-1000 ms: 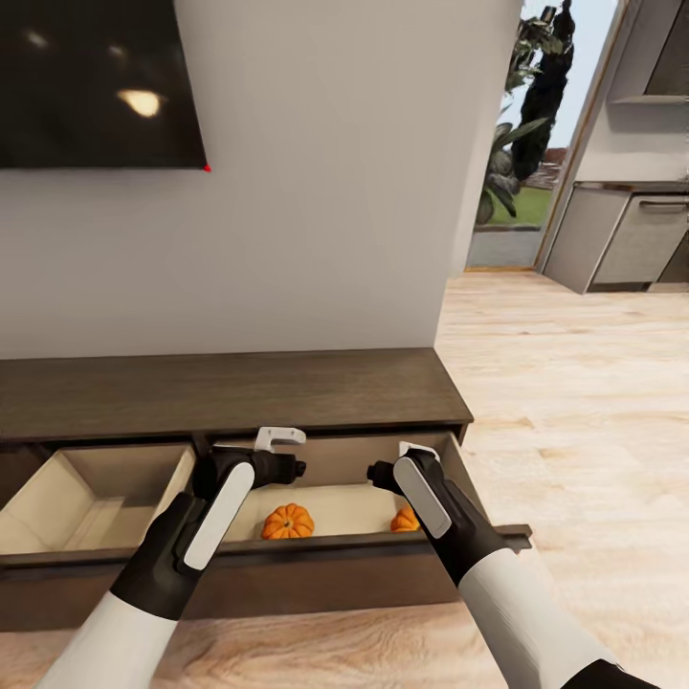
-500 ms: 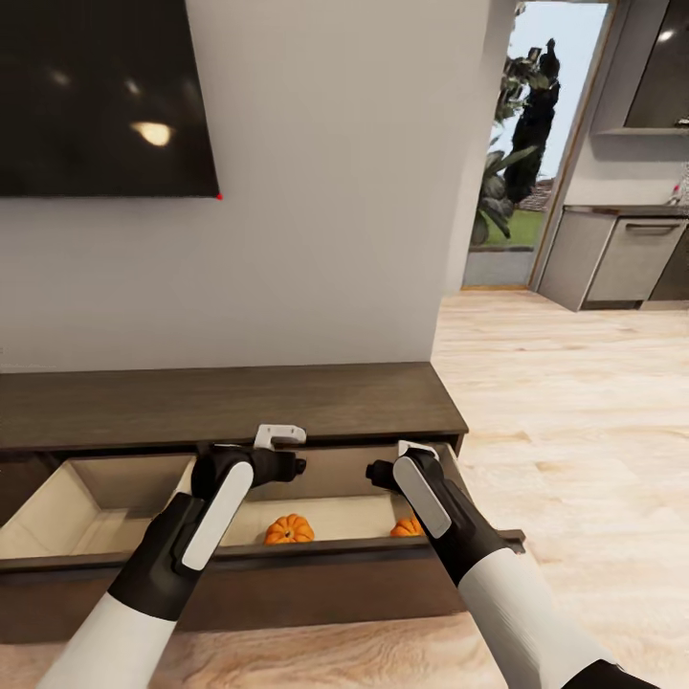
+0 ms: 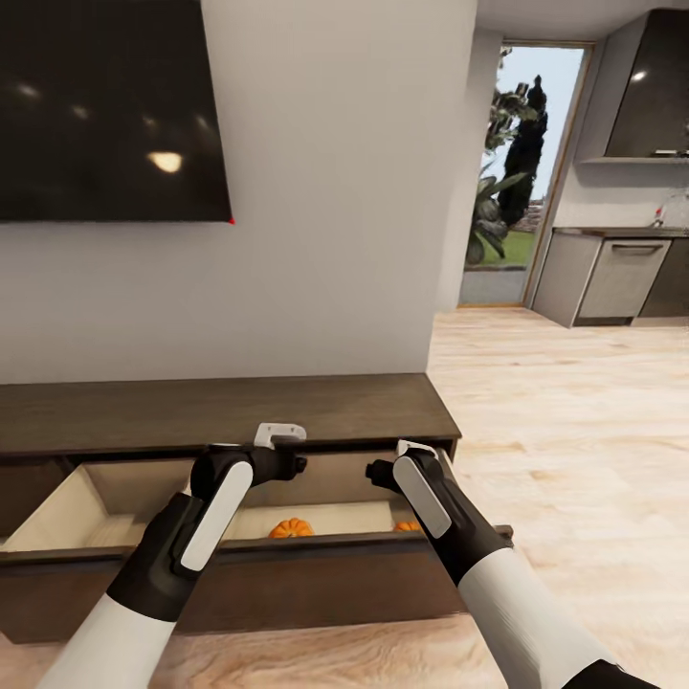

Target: Place each of the two pumpkins and all three candles from the living room inside a cabinet in the living room (use any cabinet), then make sure every cabinet is closed, and position the cauldron so it is next to a table in the living room.

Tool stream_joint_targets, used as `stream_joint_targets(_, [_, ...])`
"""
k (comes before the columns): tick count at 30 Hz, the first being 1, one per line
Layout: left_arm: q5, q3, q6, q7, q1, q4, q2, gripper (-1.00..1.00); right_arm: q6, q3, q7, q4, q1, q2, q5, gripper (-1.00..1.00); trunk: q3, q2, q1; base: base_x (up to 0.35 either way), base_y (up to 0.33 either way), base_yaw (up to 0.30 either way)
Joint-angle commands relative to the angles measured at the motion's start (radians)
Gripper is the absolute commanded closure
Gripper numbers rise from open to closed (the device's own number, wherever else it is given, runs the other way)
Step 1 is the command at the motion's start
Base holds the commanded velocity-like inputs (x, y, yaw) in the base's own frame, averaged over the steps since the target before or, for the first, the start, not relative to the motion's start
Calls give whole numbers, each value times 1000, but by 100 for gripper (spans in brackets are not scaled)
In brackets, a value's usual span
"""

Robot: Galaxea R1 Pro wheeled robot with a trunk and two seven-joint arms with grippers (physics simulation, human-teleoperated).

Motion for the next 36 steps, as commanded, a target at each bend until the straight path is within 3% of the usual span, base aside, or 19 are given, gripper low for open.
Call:
stream_joint_targets(1, [10,-2,2,10,-1,-1,1,-100,1,2,-10,-1,-1,0,-10,-100,3,0,-1,-303,0,0])
stream_joint_targets(16, [7,-2,2,10,1,-25,2,-100,1,3,-10,-1,-1,0,-10,-100,61,3,-8,-101,0,0])
stream_joint_targets(36, [7,-2,2,10,1,-25,4,-100,1,3,-10,-1,-1,0,-10,-100,138,8,-17,-315,0,0])
